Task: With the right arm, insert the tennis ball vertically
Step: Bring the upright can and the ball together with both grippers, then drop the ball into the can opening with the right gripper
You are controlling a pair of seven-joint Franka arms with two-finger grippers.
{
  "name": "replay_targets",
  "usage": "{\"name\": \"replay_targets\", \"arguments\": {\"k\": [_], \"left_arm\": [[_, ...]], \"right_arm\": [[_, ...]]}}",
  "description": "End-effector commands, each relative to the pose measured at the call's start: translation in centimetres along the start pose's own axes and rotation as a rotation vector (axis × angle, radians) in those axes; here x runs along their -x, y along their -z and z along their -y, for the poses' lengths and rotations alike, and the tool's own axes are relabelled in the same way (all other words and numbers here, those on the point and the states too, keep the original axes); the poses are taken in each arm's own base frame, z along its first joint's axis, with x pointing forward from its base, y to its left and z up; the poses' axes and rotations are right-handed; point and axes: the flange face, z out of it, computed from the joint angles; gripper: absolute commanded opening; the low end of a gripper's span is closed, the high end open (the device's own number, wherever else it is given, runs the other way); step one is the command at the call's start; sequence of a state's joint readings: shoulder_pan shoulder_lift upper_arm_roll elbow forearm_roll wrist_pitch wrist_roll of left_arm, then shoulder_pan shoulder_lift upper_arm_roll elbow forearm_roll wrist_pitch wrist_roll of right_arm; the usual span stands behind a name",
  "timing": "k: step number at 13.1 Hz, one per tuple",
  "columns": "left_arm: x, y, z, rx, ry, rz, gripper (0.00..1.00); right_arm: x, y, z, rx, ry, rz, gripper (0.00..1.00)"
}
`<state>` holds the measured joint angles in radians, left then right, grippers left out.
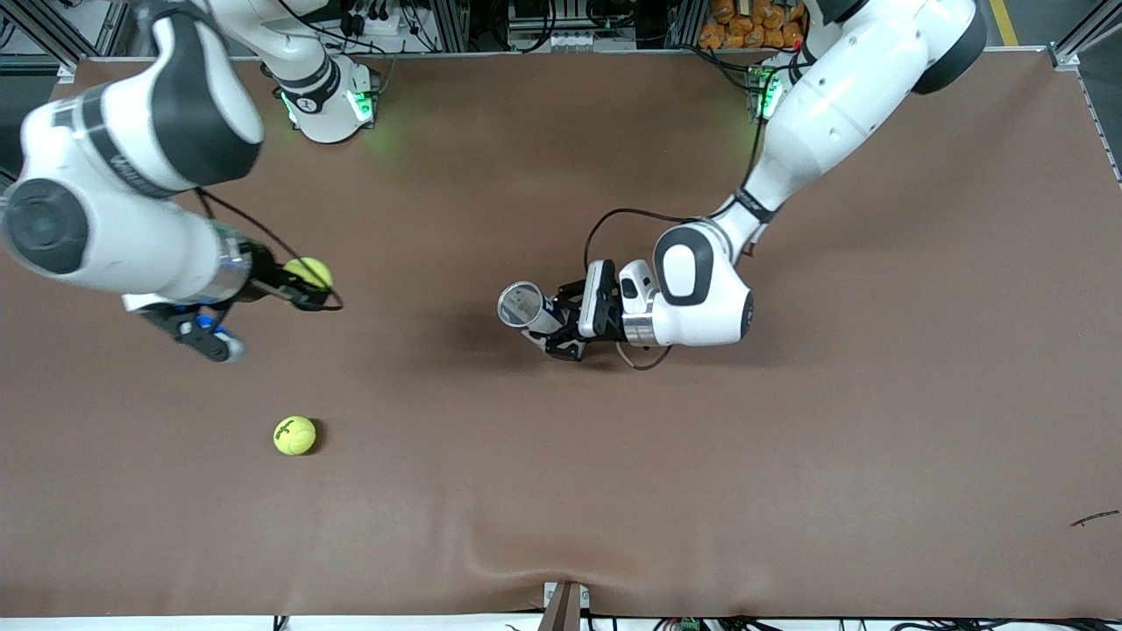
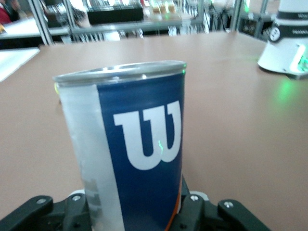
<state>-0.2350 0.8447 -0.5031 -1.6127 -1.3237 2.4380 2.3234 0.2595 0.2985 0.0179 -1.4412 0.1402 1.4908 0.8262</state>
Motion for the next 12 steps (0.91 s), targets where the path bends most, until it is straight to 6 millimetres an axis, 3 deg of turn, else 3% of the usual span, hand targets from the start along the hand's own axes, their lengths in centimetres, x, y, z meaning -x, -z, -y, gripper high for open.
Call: {"name": "replay_targets", "arguments": {"k": [1, 2, 4, 8, 12], "left_arm": [[-0.7, -3.2, -1.8, -0.048, 0.043, -0.079, 0.54], [-1.3, -4.5, -2.7, -0.052, 0.060, -0.104, 0.54], [-0.4, -6.9, -4.6, -0.099, 0.049, -0.155, 0.54], [-0.2, -9.4, -7.0, -0.133, 0.045, -0.189, 0.53], [1.1, -11.4, -8.8, -0.204, 0.051, -0.225, 0.53]], "right_arm": [[3.1, 0.2, 2.5, -0.036, -0.057, 0.063, 0.36], [4.0, 0.2, 3.4, -0.058, -0.045, 0.068, 0.35], [5.9, 0.0, 5.5, -0.079, -0.004, 0.035, 0.35], [8.1, -0.2, 8.1, -0.121, 0.019, -0.017, 0.35], [12.8, -3.5, 11.4, -0.033, 0.063, -0.081, 0.35]]}}
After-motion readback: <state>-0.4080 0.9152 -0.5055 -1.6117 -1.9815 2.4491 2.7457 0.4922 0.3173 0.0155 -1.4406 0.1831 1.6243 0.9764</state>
